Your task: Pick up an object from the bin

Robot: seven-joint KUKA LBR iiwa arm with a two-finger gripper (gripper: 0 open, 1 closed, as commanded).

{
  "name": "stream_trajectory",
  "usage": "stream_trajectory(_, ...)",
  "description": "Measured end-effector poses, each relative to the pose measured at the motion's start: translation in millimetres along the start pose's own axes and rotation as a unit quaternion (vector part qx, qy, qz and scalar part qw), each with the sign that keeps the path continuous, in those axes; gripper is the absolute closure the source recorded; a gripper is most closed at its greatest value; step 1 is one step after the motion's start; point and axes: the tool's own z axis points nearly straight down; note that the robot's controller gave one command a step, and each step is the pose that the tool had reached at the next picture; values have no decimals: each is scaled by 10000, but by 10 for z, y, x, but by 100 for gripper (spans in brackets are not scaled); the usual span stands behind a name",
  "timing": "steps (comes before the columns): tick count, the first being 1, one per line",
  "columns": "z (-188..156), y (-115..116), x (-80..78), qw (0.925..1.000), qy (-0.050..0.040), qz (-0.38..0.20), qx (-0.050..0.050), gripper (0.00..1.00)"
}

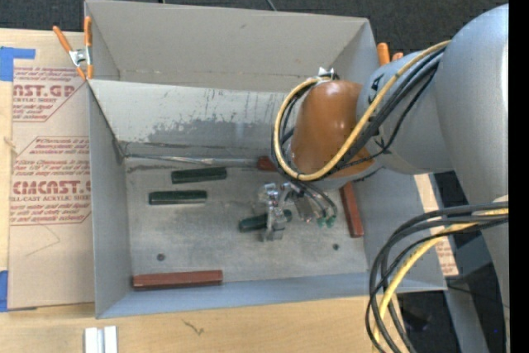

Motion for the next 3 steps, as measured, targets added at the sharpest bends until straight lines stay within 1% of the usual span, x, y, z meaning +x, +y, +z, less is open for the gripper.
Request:
stream_trajectory(1,-922,-263,-265,10000,-6,-34,5,100)
stream_trajectory(2,-922,-263,-265,10000,-6,-34,5,100)
stream_trajectory(3,-1444,-162,-286,10000,24,-45,2,100)
